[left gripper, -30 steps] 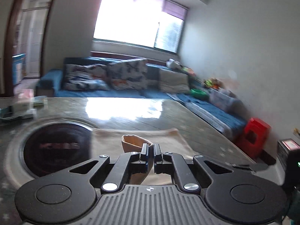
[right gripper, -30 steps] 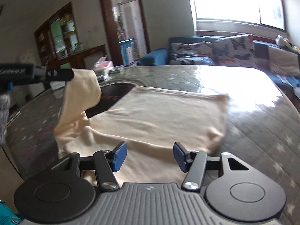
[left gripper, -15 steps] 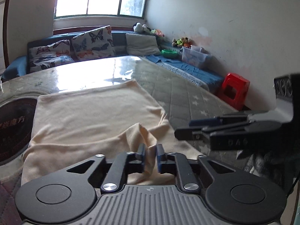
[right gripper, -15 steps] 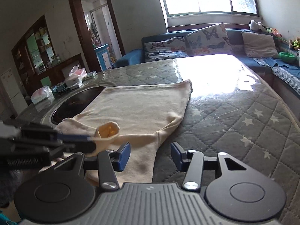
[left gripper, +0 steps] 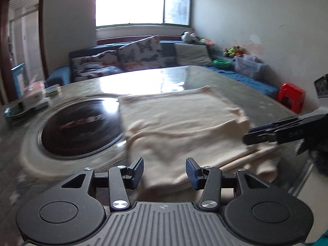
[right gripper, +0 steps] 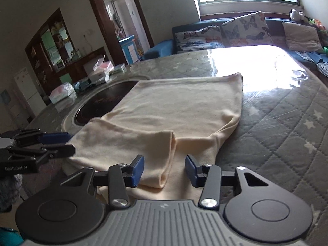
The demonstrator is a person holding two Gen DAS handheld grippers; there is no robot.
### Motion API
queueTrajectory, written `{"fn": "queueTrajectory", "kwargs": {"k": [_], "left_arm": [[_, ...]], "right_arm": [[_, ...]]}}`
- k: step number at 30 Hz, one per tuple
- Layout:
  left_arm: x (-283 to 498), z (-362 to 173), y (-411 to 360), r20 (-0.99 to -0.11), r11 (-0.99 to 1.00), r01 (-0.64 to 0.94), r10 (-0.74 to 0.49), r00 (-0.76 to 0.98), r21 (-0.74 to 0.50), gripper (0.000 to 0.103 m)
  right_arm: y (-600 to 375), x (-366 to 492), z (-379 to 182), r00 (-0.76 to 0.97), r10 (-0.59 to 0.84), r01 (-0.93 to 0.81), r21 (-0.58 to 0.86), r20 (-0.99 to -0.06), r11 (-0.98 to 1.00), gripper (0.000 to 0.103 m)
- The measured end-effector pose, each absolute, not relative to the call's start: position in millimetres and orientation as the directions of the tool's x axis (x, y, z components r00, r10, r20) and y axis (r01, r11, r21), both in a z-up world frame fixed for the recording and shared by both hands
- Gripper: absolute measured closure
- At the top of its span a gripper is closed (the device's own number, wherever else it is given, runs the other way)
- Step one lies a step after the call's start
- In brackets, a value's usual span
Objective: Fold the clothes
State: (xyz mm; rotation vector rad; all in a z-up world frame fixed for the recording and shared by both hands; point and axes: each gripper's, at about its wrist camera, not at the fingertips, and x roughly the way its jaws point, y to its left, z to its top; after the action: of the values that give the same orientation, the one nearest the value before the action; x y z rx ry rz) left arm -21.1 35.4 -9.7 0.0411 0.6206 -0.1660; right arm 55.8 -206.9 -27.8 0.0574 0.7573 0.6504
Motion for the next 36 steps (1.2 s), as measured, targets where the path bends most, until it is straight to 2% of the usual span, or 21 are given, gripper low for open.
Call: {"fn": "queueTrajectory", "kwargs": {"k": [2,6,9,12,13,19,23,29,31,36], "left_arm": [[-26,-15,44,-0.593,0.988,0.154,-0.127,0.795,-0.004,0.054],[-33,-24,53,-0.606,0.99,0.141,-0.099,0.789,0.022,0.054],[-36,-26,52,-0.595,0.988,0.149,-0.095,0.798,0.042,0.055],[-36,-28,50,-0.583,0.985,0.162,-0.095,0.807,0.064,0.057],[-36,-29,50,-0.58,0.983,0.167,-0.097,0.809,0.069,0.067],[-42,-30,45,-0.555,0.976,0.192,-0.103,0.826,0.106,0.096],[-41,-26,44,-0.543,0.973,0.201,-0.109,0.833,0.113,0.099],[-30,-12,48,-0.54,0.974,0.2,-0.111,0.834,0.11,0.098],[-27,-7,49,-0.539,0.974,0.2,-0.111,0.835,0.109,0.094],[-18,4,52,-0.536,0.974,0.199,-0.113,0.836,0.106,0.094]], "right_arm": [[-202,55,-29,0.535,0.561,-0.534,0.261,-0.632,0.804,0.065],[-193,53,-27,0.534,0.536,-0.543,0.222,-0.654,0.81,0.088],[-189,51,-21,0.548,0.524,-0.55,0.191,-0.652,0.813,0.095],[-186,46,-9,0.572,0.522,-0.565,0.159,-0.632,0.81,0.096],[-186,45,-5,0.579,0.522,-0.569,0.149,-0.626,0.809,0.096],[-188,37,27,0.646,0.498,-0.568,0.072,-0.579,0.82,0.097],[-197,33,27,0.662,0.467,-0.536,0.066,-0.586,0.842,0.097],[-205,37,-8,0.616,0.406,-0.505,0.057,-0.675,0.861,0.095],[-209,37,-5,0.633,0.405,-0.499,0.052,-0.66,0.865,0.093],[-215,44,8,0.665,0.427,-0.496,0.065,-0.613,0.866,0.093]]}}
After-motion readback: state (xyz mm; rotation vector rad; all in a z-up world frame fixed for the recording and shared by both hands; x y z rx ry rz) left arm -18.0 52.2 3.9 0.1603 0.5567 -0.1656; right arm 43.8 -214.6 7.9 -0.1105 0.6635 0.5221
